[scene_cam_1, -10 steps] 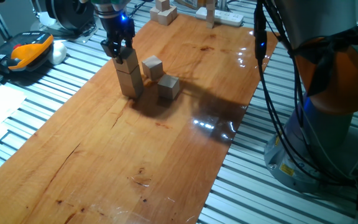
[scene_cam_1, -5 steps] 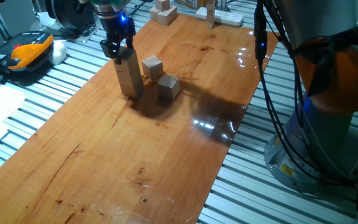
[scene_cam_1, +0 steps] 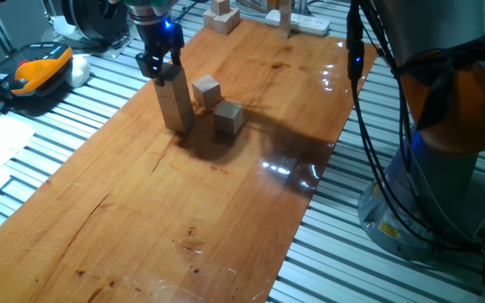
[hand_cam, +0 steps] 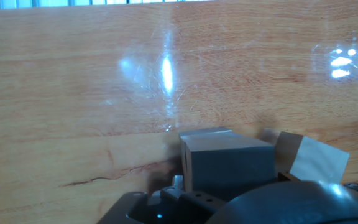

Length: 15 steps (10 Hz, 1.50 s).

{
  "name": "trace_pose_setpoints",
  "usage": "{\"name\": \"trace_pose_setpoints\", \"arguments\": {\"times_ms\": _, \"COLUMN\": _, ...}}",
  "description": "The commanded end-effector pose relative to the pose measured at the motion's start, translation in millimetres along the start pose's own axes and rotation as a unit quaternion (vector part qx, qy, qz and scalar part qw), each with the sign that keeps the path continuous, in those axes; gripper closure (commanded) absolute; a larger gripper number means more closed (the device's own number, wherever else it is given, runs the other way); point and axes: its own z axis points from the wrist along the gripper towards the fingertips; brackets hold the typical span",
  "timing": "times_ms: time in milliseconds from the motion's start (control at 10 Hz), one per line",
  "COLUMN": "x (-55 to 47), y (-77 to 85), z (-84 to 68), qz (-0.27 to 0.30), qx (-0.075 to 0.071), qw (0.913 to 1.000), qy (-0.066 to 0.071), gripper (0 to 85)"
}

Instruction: Stack the blocks in a vertical line of five

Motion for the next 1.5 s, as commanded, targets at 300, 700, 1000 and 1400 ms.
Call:
{"name": "trace_pose_setpoints", "arguments": {"times_ms": 300, "x": 0.1, "y": 2.2, "z": -8.9, "qz": 0.007, "qx": -0.007, "qw": 1.0, "qy": -0.001, "gripper": 17.0}}
{"name": "trace_pose_setpoints", "arguments": {"times_ms": 700, "x": 0.4, "y": 2.1, "z": -13.4, "qz": 0.006, "qx": -0.004, "qw": 1.0, "qy": -0.001, "gripper": 17.0}}
{"name": "trace_pose_setpoints", "arguments": {"times_ms": 1000, "x": -0.9, "y": 0.6, "z": -13.5, "qz": 0.005, "qx": -0.02, "qw": 0.9998, "qy": 0.003, "gripper": 34.0}}
{"name": "trace_pose_setpoints", "arguments": {"times_ms": 1400, "x": -1.2, "y": 1.4, "z": -13.5, "qz": 0.002, "qx": -0.005, "qw": 1.0, "qy": 0.007, "gripper": 34.0}}
